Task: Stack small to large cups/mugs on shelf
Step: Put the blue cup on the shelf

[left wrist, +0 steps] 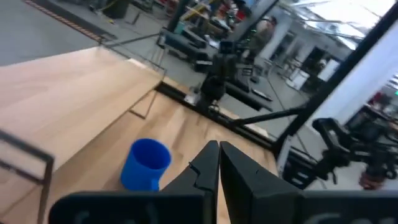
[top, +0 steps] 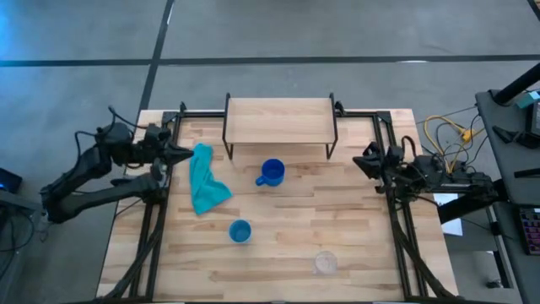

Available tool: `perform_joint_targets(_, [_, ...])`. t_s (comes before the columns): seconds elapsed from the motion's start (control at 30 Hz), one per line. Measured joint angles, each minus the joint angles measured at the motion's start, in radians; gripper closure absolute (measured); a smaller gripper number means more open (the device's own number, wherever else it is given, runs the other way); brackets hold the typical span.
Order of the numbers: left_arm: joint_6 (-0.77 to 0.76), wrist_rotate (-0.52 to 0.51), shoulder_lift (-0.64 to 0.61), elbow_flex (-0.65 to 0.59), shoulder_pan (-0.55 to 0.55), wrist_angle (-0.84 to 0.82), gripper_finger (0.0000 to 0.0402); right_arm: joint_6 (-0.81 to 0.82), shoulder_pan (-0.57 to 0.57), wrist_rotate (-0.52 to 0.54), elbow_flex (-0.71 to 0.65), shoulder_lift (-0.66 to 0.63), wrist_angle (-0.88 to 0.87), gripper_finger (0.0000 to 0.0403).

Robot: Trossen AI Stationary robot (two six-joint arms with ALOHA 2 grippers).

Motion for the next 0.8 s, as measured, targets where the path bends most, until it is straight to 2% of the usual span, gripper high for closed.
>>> perform_joint_targets(0.23, [-0.002, 0.180, 0.094, 0.123, -0.001, -0.005, 0.0402, 0.049, 0.000, 0.024, 0.000, 0.002, 0.027, 0.0394])
perform_joint_targets(0.4, [-0.002, 0.285, 0.139, 0.134, -0.001, -0.003, 0.0402, 0.061, 0.000, 0.034, 0.000, 0.030, 0.016, 0.0394])
perform_joint_targets(0.8, [-0.007, 0.293, 0.165, 0.107, -0.001, 0.029, 0.0402, 0.053, 0.000, 0.034, 0.000, 0.132, 0.014, 0.0394])
